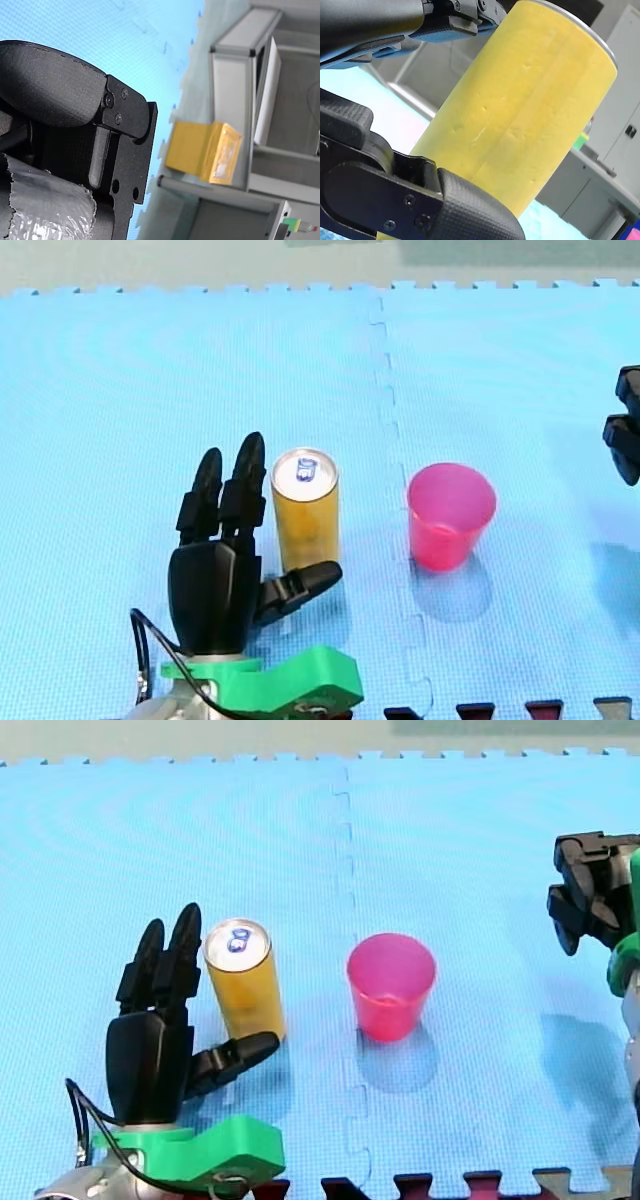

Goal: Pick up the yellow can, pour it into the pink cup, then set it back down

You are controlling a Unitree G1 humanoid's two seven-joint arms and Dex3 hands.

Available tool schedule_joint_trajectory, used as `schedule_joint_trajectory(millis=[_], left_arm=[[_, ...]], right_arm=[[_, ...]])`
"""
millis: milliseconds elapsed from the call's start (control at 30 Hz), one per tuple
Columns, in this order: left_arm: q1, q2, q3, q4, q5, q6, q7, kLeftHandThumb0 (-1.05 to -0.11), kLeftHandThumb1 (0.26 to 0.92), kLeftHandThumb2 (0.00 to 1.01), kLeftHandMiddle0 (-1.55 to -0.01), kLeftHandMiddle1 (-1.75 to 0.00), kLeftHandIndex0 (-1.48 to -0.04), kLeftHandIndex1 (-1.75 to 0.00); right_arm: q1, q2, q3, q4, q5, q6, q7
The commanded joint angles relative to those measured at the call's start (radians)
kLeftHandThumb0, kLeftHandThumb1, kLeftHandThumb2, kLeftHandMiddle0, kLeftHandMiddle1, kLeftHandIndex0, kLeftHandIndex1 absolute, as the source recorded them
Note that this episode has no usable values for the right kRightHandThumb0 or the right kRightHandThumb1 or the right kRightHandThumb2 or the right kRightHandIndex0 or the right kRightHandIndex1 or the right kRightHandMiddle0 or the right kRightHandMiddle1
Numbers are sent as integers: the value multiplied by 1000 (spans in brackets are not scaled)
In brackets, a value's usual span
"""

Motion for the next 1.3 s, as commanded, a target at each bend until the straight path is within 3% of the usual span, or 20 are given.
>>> schedule_joint_trajectory(millis=[0,333,767,1267], left_arm=[[0,4,6,0,-18,-14,-21,-1048,920,24,-117,0,-105,0],[19,-1,71,-15,-148,-99,-238,-1048,916,14,-86,0,-90,0],[40,-34,196,-35,-314,-136,-457,-1048,901,1,-139,-25,-109,-8],[55,-29,241,-54,-334,-160,-510,-1048,867,0,-163,-29,-113,-6]], right_arm=[[-5,-1,-1,-2,3,4,-1],[-7,-3,-1,-1,3,8,-2],[-11,-4,-5,0,9,20,4],[-11,-8,-7,3,10,21,5]])
